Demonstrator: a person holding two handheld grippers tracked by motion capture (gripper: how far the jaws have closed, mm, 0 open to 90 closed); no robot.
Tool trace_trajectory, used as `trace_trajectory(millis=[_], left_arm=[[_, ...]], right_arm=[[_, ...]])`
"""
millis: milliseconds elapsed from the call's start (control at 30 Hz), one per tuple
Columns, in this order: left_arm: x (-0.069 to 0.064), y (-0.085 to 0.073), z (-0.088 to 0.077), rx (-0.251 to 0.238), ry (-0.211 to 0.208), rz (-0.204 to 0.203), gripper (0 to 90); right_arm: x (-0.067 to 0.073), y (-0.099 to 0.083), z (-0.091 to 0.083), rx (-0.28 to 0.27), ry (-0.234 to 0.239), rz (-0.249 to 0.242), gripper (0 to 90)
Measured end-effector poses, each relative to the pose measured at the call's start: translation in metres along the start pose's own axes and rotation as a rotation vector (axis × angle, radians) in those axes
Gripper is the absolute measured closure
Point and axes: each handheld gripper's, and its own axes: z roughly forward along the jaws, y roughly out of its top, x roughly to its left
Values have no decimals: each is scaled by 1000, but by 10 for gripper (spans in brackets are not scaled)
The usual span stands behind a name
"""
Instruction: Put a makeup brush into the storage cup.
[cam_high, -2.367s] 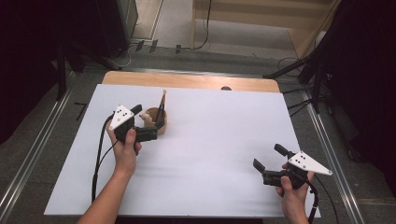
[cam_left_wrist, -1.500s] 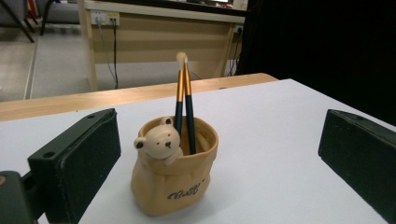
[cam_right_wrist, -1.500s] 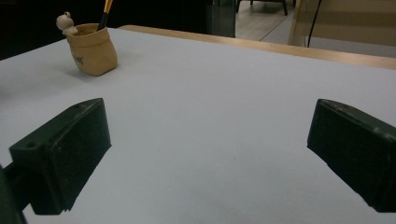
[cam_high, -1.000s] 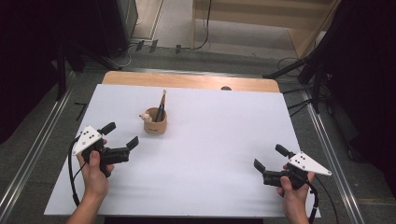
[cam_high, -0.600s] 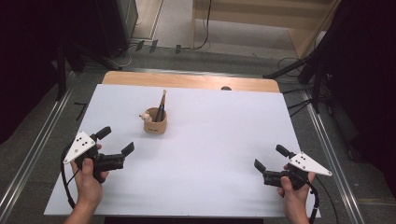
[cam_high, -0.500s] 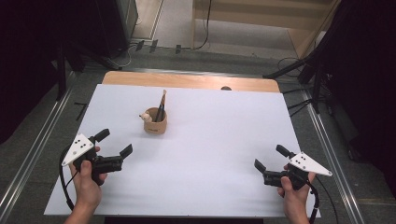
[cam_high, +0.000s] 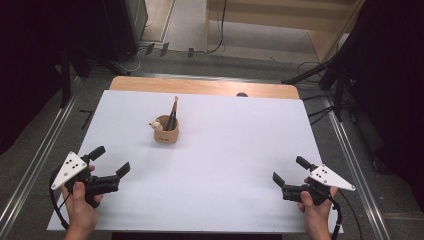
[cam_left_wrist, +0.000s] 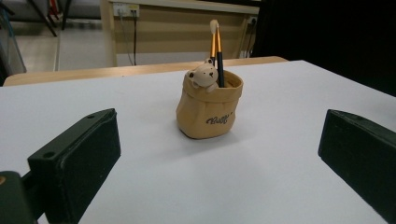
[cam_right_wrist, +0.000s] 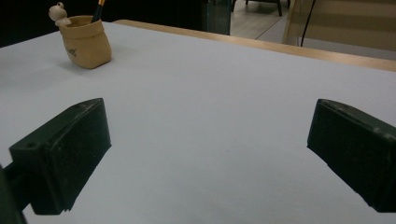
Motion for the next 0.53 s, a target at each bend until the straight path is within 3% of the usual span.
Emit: trace_trajectory(millis=[233, 533], left_arm=[[-1, -9, -10, 28, 5, 37, 0], [2, -12, -14, 17, 12, 20, 0]], right_arm=[[2, -5, -1, 7, -3, 6, 0], [3, -5, -1, -1, -5, 0, 0]])
